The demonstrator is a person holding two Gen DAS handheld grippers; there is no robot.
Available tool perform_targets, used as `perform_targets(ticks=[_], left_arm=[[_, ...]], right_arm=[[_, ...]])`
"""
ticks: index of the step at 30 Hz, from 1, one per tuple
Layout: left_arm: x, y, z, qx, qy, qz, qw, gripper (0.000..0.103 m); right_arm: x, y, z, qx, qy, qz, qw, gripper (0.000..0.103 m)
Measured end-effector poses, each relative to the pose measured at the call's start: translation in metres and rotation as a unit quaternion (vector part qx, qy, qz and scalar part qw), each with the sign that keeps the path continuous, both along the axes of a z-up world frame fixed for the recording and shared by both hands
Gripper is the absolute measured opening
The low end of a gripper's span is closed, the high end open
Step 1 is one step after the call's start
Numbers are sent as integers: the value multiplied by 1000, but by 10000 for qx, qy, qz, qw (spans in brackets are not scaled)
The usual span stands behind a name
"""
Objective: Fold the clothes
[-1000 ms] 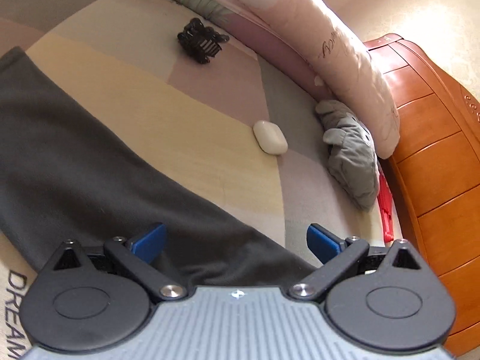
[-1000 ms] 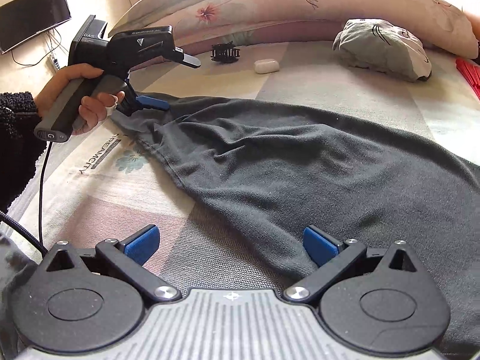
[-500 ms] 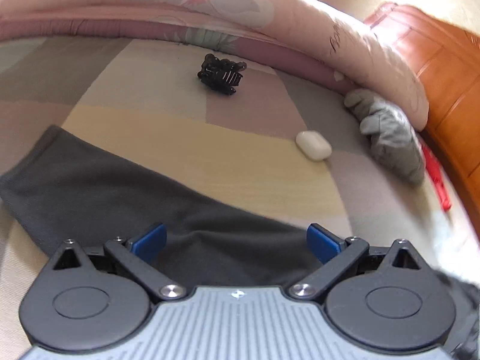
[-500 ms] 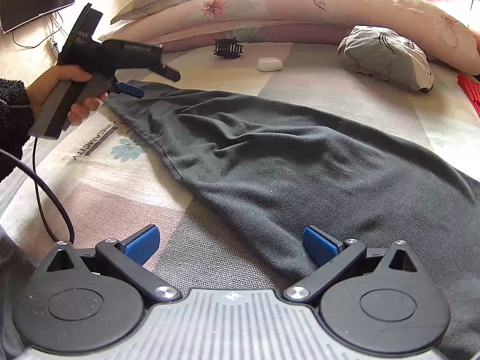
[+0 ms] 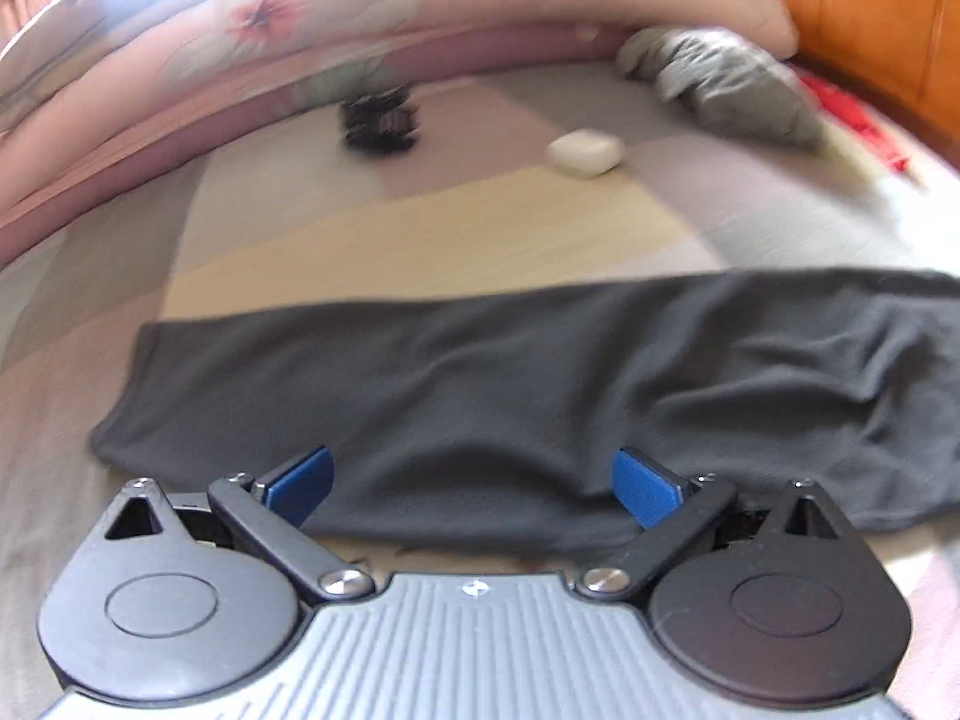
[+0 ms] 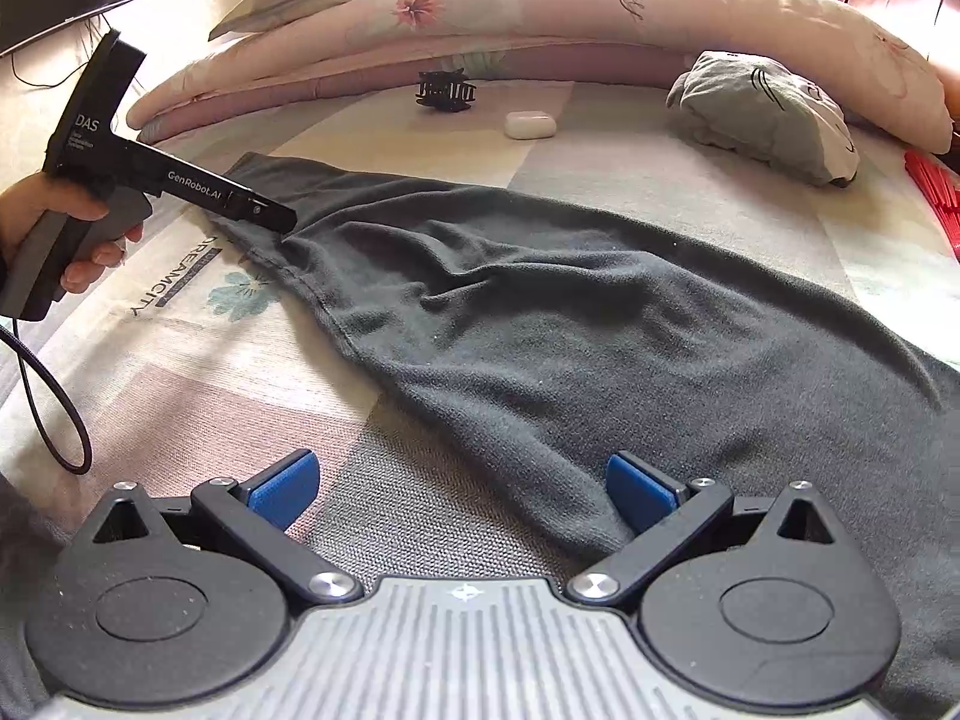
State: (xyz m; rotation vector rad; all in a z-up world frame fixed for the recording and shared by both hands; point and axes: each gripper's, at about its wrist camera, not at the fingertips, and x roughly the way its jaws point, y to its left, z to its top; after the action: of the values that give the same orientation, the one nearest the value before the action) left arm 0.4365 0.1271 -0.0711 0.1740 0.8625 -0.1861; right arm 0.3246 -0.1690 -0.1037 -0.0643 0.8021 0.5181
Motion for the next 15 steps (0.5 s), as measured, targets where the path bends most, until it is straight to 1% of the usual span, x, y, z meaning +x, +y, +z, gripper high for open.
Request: perform_targets(ticks=[1,2,3,4,6,7,10,11,12,15], left_arm=[[1,-6,-3,-35,57,-150,9999,99],[2,-12,-8,45,157,-280,9995,99],[2,-18,-14,221,268,-369,9987,99],[1,-20,-18,304,305,-367,9984,101],[-3,-7,-21,21,412,-203,9989,101],[-7,0,-22,-53,448,-142,9989,102],[-15,8,-17,146,515,-108,9985,102],[-15,6,-14,219,524,-63,9984,98],[-15,5,-9,207,465,-85,9987,98],[-14,-3,1,-156,180,-348,9991,98]], right_arm=[[0,0,0,-19,1,4,10000,103],[0,0,0,-23,6,22,10000,103],[0,-1,0,-16,12,38,10000,103],[1,-2,0,10,22,49,10000,103],[2,-3,0,67,47,55,10000,103],[2,-4,1,95,59,48,9999,103],[2,-2,0,51,35,35,10000,103],[2,-1,0,27,23,35,10000,103],[1,0,0,-4,11,33,10000,103],[1,3,0,-101,-4,29,9999,103]])
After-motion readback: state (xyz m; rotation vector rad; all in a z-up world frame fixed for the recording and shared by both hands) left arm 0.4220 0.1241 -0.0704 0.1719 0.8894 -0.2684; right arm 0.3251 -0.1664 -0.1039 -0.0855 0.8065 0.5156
